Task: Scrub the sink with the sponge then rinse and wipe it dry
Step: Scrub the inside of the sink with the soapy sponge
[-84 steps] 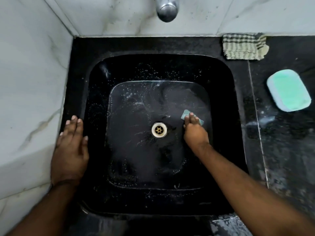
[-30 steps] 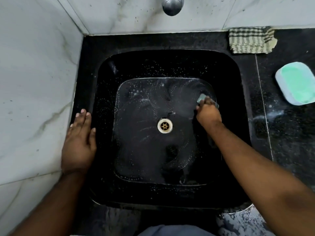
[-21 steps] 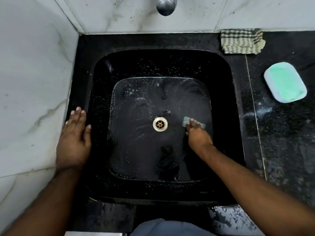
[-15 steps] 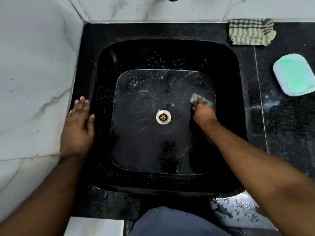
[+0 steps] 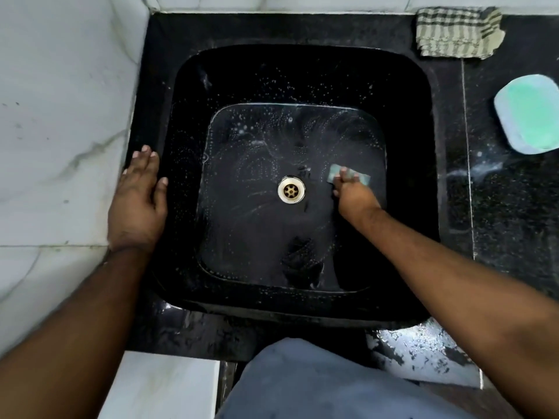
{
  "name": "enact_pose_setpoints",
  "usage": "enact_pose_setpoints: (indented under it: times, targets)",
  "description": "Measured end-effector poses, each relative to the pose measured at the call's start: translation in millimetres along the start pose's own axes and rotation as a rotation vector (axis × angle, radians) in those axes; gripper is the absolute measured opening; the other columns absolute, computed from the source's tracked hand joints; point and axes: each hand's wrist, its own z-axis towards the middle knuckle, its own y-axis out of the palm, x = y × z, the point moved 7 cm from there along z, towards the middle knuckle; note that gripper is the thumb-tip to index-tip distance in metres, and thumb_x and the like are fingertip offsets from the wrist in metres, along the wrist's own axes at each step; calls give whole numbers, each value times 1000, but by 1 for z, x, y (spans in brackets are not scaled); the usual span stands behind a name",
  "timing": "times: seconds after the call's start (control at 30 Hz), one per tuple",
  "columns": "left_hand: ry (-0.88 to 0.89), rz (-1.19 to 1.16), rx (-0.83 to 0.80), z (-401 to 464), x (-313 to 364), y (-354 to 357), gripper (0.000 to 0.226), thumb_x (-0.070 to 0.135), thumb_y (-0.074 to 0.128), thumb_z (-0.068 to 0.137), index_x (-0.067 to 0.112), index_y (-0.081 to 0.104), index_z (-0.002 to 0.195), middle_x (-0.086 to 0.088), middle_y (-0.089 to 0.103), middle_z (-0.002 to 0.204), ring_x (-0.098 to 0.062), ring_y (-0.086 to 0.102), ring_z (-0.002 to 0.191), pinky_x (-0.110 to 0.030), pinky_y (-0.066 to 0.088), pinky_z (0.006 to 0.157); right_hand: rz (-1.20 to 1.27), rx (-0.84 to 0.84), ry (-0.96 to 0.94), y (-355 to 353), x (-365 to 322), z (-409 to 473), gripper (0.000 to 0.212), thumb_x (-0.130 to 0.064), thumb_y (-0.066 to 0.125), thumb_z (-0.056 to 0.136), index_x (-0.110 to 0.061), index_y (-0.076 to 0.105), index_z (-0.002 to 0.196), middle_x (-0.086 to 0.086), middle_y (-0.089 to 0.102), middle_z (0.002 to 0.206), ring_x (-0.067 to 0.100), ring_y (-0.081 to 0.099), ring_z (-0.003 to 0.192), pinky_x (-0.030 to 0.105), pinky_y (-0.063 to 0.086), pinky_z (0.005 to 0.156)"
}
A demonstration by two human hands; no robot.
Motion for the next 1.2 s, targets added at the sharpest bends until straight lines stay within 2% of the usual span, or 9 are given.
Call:
enact_pose_setpoints:
  times: [0.17,0.33,0.5,0.63,0.73,0.83,1.03,1.1,1.2]
  targets:
    - [3,9,7,-3,-2,-1,49,14,48,103,10,41,151,-6,34,161,-20,26,150,-37,22,123,-70,-223,-173,34,-55,-63,52,-10,31,104,-14,23,155,9,21,162,32,37,141,44,42,107]
    - [-1,0,28,-2,-1,-3,48,13,48,102,9,43,150,-6,35,160,-20,28,150,-36,22,123,-143,-68,30,-15,-8,-35,49,-13,36,105,-10,29,153,15,39,153,36,48,131,46,46,102]
    - [9,6,15,-6,-1,-2,49,12,48,102,8,42,150,-8,34,160,-20,27,150,-34,21,123,-124,-137,-94,-12,-74,-24,52,-12,31,107,-6,14,156,17,9,164,36,28,146,43,33,113]
    - [21,13,14,-1,0,-1,49,13,47,102,8,41,151,-9,34,160,-22,27,150,-36,21,123,-199,-183,-229,12,-77,-82,46,-18,25,108,-10,30,152,12,38,155,32,45,136,41,41,108]
    - [19,20,12,-2,2,-1,49,16,45,103,9,40,151,-8,33,160,-22,26,150,-37,21,123,-87,-149,61,-4,-11,-57,54,-34,16,103,-12,45,142,13,50,145,34,52,128,41,42,107]
    - [24,34,2,-2,0,-2,49,19,43,103,10,40,152,-7,32,161,-21,25,151,-35,19,124,5,-151,184,-17,19,-23,46,-22,36,105,2,40,144,22,48,143,40,51,126,42,44,104]
    - [18,25,7,-3,1,-2,49,17,43,103,9,40,151,-8,32,161,-22,25,151,-35,19,124,-31,-366,20,12,-45,-76,67,-40,37,104,0,18,155,18,10,163,34,29,145,38,33,116]
    - [21,18,15,-2,2,-2,49,17,44,103,9,40,151,-8,33,161,-22,26,150,-37,20,124,-20,-414,53,32,-28,-104,72,-40,43,102,-5,11,157,13,-1,165,35,20,148,40,27,119]
    - [20,18,14,-1,2,-1,49,18,43,103,11,40,151,-7,32,161,-21,26,151,-35,19,124,5,-448,151,31,0,-92,74,-50,31,103,-13,-1,158,11,-15,164,42,1,150,45,10,123]
